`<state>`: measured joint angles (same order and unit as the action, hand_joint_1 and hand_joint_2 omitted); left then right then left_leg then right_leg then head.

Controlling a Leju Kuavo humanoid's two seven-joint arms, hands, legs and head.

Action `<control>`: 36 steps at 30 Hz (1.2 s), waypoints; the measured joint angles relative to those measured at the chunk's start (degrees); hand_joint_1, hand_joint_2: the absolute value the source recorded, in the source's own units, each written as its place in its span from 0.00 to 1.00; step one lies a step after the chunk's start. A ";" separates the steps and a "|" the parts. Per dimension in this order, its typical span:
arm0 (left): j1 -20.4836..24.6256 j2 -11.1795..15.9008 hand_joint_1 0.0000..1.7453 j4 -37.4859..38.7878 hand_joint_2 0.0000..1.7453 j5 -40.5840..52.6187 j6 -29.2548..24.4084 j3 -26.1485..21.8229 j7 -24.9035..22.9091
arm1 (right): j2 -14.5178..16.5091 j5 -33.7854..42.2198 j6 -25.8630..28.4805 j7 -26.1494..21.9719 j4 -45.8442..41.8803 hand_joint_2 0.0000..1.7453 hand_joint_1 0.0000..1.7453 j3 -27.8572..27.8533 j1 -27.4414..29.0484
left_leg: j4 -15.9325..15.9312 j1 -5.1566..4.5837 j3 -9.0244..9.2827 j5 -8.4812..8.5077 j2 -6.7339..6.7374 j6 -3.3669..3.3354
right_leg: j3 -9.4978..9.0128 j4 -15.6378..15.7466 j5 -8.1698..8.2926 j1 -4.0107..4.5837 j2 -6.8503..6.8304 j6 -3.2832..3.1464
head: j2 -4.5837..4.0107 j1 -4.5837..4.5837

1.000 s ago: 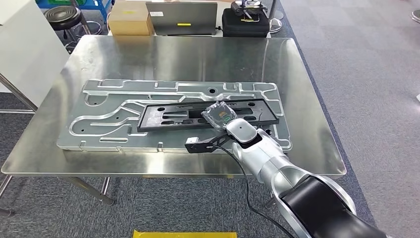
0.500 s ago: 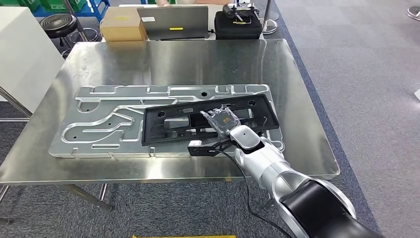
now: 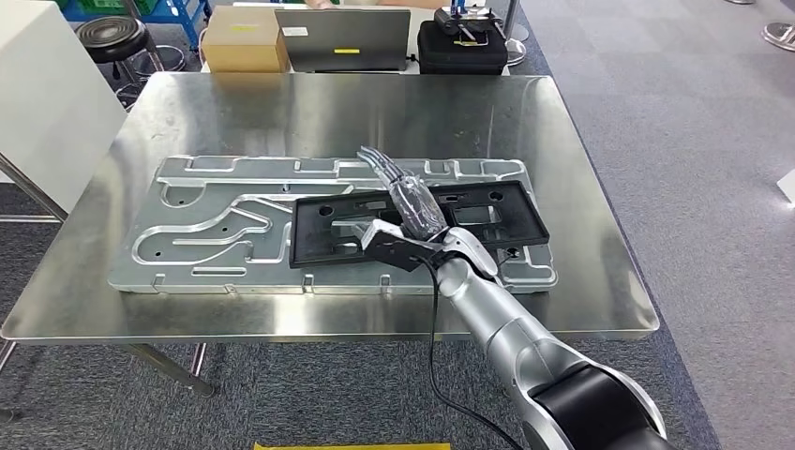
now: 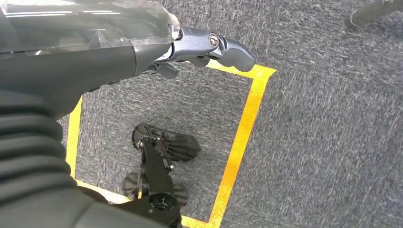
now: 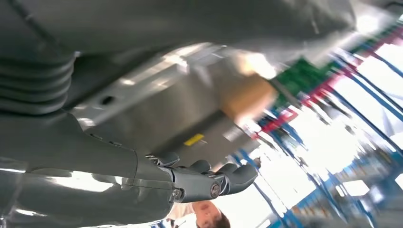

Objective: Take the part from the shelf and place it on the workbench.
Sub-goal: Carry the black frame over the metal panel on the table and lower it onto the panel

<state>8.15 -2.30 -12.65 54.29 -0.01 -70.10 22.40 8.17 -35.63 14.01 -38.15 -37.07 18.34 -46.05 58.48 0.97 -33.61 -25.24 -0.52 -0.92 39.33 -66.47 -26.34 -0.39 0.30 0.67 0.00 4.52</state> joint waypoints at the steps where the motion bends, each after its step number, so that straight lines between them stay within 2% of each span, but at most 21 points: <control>1: -0.01 -0.10 0.00 0.01 0.00 -0.15 0.00 0.03 0.04 | -0.30 3.12 -1.09 0.02 -2.97 0.00 0.00 0.02 0.54 | 0.03 -0.13 -0.02 -0.08 0.00 0.12 | -1.80 3.86 1.39 0.24 -0.05 -0.44 | 0.00 0.00; 3: -0.05 -0.28 0.00 0.03 0.00 -0.41 0.00 0.04 0.16 | -0.98 7.94 -2.43 0.25 -8.28 0.00 0.00 0.09 1.59 | -0.01 -0.19 -0.10 -0.22 0.03 0.55 | -3.56 7.77 2.24 0.70 -0.14 -0.98 | 0.00 0.00; 6: -0.33 -0.27 0.00 0.04 0.00 -1.41 0.23 -0.04 0.82 | -2.49 11.35 -1.23 0.09 -15.27 0.00 0.00 0.13 3.67 | -0.12 -0.23 0.08 -0.52 0.13 1.47 | -4.03 8.61 2.30 0.58 -0.16 -1.44 | 0.00 0.00; 7: -0.53 -0.26 0.00 0.04 0.00 -2.07 0.56 -0.15 1.36 | -3.22 11.90 0.09 0.23 -18.11 0.00 0.00 0.06 4.59 | 0.64 -0.27 -0.14 -1.17 0.18 1.69 | -4.33 9.03 2.42 0.36 -0.21 -1.66 | 0.00 0.00; 8: -0.75 -0.26 0.00 0.04 0.00 -2.81 1.03 -0.33 2.01 | -4.11 12.11 1.67 0.75 -21.27 0.00 0.00 -0.16 5.77 | 2.49 -0.28 -0.88 -2.40 0.23 1.86 | -4.66 9.41 2.51 0.13 -0.26 -1.88 | 0.00 0.00; 11: -1.77 -0.28 0.00 0.04 0.00 -5.27 2.73 -1.58 3.67 | -8.53 10.26 8.68 4.02 -32.94 0.00 0.00 -3.58 11.87 | 13.18 -0.09 -5.76 -7.57 0.28 2.20 | -5.15 9.55 2.18 0.14 -0.68 -2.10 | 0.00 0.00; 12: -2.23 -0.28 0.00 0.04 0.00 -5.92 3.12 -2.14 4.01 | -10.43 9.46 11.11 4.67 -36.99 0.00 0.00 -6.08 14.73 | 15.44 -0.07 -6.84 -8.11 0.28 2.29 | -5.30 9.52 1.99 0.18 -0.88 -2.02 | 0.00 0.00; 13: -2.70 -0.28 0.00 0.04 0.00 -6.36 3.34 -2.63 4.22 | -12.27 9.15 12.77 4.67 -40.70 0.00 0.00 -9.32 17.69 | 15.43 -0.02 -6.84 -7.44 0.29 2.34 | -5.46 9.45 1.78 0.17 -1.04 -1.87 | 0.00 0.00; 14: -3.14 -0.28 0.00 0.04 0.00 -6.68 3.47 -3.06 4.35 | -13.99 9.20 13.86 4.38 -44.14 0.00 0.00 -13.10 20.72 | 13.17 0.07 -5.72 -5.77 0.30 2.34 | -5.66 9.33 1.54 0.12 -1.16 -1.65 | 0.00 0.00; 15: -3.50 -0.28 0.00 0.04 0.00 -6.98 3.55 -3.48 4.42 | -15.56 9.68 14.49 3.96 -47.30 0.00 0.00 -17.33 23.60 | 9.26 0.20 -3.78 -3.65 0.25 2.30 | -5.85 9.15 1.24 0.08 -1.22 -1.37 | 0.00 0.00; 17: -3.92 -0.31 0.00 0.04 0.00 -7.43 3.62 -4.26 4.38 | -18.15 11.59 14.69 2.93 -52.14 0.00 0.00 -26.13 29.30 | 2.52 0.28 -0.22 -1.35 -0.01 1.97 | -5.98 8.69 0.67 0.22 -1.23 -0.71 | 0.00 0.00; 18: -4.08 -0.33 0.00 0.04 0.00 -7.56 3.66 -4.60 4.34 | -19.12 12.94 14.25 2.21 -53.88 0.00 0.00 -30.67 32.26 | 0.95 0.26 0.61 -1.18 -0.15 1.65 | -5.99 8.52 0.54 0.35 -1.24 -0.38 | 0.00 -0.01; 21: -4.60 -0.41 0.00 0.04 0.00 -7.55 3.91 -5.32 4.41 | -20.54 15.86 11.72 -0.17 -57.08 0.00 0.00 -44.03 40.68 | 0.40 0.08 0.85 -1.20 -0.23 0.54 | -6.10 8.37 0.51 0.26 -1.22 0.51 | 0.00 -0.01; 23: -4.70 -0.46 0.00 0.04 0.00 -7.33 4.14 -5.62 4.76 | -20.76 14.54 9.72 -0.49 -57.83 0.00 0.00 -51.50 44.60 | 0.01 0.09 0.85 -0.79 -0.02 -0.19 | -5.33 6.30 -1.67 0.05 -0.91 1.10 | 0.00 0.00; 26: -4.57 -0.46 0.00 0.04 0.00 -6.97 4.30 -5.75 5.34 | -20.21 9.58 7.33 -0.62 -56.54 0.00 0.00 -60.43 47.96 | -0.14 -0.13 0.13 -0.26 0.27 -0.95 | -1.45 -3.58 -7.87 -0.24 -0.55 1.70 | 0.00 -0.01; 27: -4.53 -0.45 0.00 0.04 0.00 -6.90 4.32 -5.76 5.43 | -19.83 7.61 7.01 -0.75 -55.66 0.00 0.00 -62.84 48.63 | -0.13 -0.24 -0.19 -0.05 0.32 -1.07 | -0.63 -6.19 -8.87 -0.36 -0.54 1.79 | 0.00 -0.01; 28: -4.51 -0.46 0.00 0.04 0.00 -6.76 4.35 -5.78 5.46 | -19.41 5.47 6.77 -0.81 -54.63 0.00 0.00 -65.04 49.10 | -0.13 -0.32 -0.52 0.19 0.36 -1.11 | -0.81 -6.87 -8.80 -0.46 -0.54 1.83 | 0.00 -0.01; 29: -4.50 -0.47 0.00 0.04 0.00 -6.64 4.39 -5.79 5.45 | -18.96 3.33 6.48 -0.83 -53.48 0.00 0.00 -67.04 49.39 | -0.12 -0.36 -0.81 0.46 0.38 -1.06 | -2.20 -5.24 -7.75 -0.52 -0.55 1.80 | 0.00 -0.01; 31: -4.47 -0.55 0.00 0.04 0.00 -6.43 4.56 -5.79 5.40 | -17.88 -0.63 5.82 -0.90 -51.14 0.00 0.00 -70.48 49.66 | -0.10 -0.40 -1.32 1.04 0.38 -0.75 | -7.53 2.98 -5.05 -0.51 -0.56 1.52 | 0.00 -0.01; 33: -4.44 -0.75 0.00 0.04 0.00 -6.39 4.73 -5.80 5.31 | -16.53 -4.83 5.43 -1.00 -48.66 0.00 0.00 -73.33 49.83 | -0.20 -0.46 -1.46 1.66 0.33 -0.15 | -11.12 8.85 -3.50 -0.18 -0.49 0.97 | 0.00 -0.02; 36: -4.46 -1.10 0.00 0.04 0.00 -6.32 4.78 -5.83 4.96 | -14.58 -11.98 4.76 -0.76 -43.34 0.00 0.00 -77.64 49.77 | -0.44 -0.44 -1.50 2.48 0.28 1.03 | -11.05 9.85 -2.60 0.10 -0.45 -0.25 | 0.00 -0.02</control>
<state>3.69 -3.40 -12.61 47.97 4.78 -75.92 27.35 -6.41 -47.61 18.77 -38.91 -80.41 -59.30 3.72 58.04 0.53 -35.11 -22.76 -0.24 0.11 28.28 -56.62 -28.94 -0.28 -0.14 0.43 0.00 4.51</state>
